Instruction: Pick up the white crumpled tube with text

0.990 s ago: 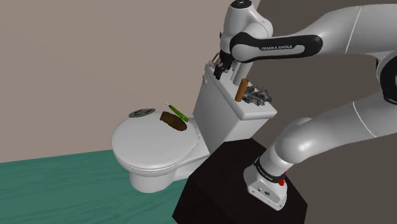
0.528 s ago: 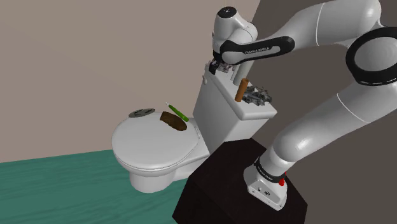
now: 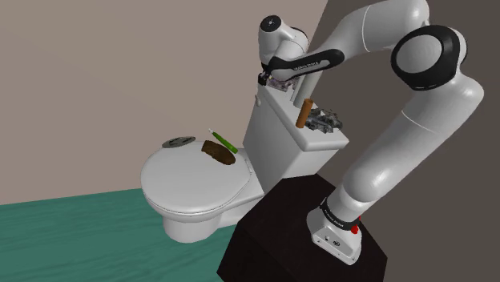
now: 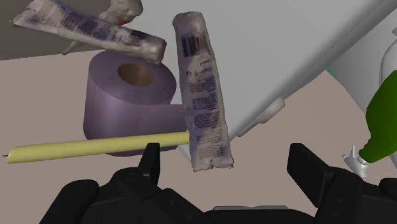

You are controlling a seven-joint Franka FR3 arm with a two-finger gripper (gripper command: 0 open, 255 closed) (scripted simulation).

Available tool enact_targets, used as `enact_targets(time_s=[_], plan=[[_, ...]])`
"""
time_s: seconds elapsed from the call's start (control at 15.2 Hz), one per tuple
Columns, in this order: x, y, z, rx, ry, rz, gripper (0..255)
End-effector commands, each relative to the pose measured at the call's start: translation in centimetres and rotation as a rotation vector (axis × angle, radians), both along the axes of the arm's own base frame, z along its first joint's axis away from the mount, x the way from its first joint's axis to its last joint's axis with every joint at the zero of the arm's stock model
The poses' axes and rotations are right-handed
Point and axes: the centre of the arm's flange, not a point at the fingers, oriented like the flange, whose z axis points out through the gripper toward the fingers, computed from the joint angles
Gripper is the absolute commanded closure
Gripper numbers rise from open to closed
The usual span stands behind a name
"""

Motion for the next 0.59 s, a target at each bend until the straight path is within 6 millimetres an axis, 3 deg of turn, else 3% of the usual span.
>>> enact_targets(time_s=[0.0,0.13,0.53], plan=[[2.0,-1.1,-0.6,-0.042,-0.011,0.006,0],[3.8,-2.3,-0.9,-0.081,-0.022,0.011,0],[3.8,-2.3,-4.1,-0.081,-0.022,0.011,0]])
